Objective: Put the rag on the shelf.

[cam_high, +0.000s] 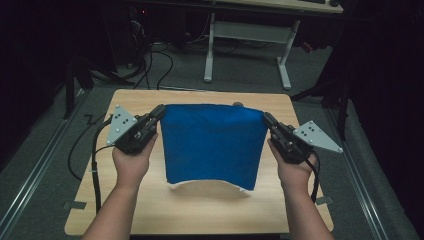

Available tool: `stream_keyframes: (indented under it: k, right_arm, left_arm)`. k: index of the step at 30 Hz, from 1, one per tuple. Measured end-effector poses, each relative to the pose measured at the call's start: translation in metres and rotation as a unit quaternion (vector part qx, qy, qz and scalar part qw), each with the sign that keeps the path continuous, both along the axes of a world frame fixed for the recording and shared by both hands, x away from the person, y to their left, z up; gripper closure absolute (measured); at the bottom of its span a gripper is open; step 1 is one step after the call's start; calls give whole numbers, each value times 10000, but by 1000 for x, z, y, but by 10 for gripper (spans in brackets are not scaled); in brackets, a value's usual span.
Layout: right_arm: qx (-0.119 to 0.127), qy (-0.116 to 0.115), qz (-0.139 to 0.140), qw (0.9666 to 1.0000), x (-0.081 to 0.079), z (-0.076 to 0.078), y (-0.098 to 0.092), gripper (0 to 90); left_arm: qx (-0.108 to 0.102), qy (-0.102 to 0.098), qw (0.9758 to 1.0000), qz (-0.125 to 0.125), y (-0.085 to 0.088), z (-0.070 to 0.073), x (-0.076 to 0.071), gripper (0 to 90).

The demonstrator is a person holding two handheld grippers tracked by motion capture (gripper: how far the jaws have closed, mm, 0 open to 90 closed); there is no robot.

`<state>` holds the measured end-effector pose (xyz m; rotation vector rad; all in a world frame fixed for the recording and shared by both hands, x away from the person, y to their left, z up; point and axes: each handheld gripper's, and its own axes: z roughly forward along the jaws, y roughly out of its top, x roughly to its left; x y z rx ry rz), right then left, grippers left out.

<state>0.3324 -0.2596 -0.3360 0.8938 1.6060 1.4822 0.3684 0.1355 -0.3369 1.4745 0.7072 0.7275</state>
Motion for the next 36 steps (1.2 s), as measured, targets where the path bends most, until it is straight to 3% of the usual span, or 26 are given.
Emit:
stream_keyframes:
  k: [11, 24, 36]
  right_arm:
    - [101, -3, -121, 9999, 17, 12, -3, 889]
    - [133, 132, -279, 9994, 47, 20, -6, 891]
    - [10, 205, -386, 9990, 70, 25, -2, 891]
  left_arm:
    - [4, 41, 9999, 129, -1, 11, 25, 883]
    - [306, 96, 9992, 254, -11, 20, 54, 885]
    - [501, 124, 9977, 442, -10, 24, 81, 885]
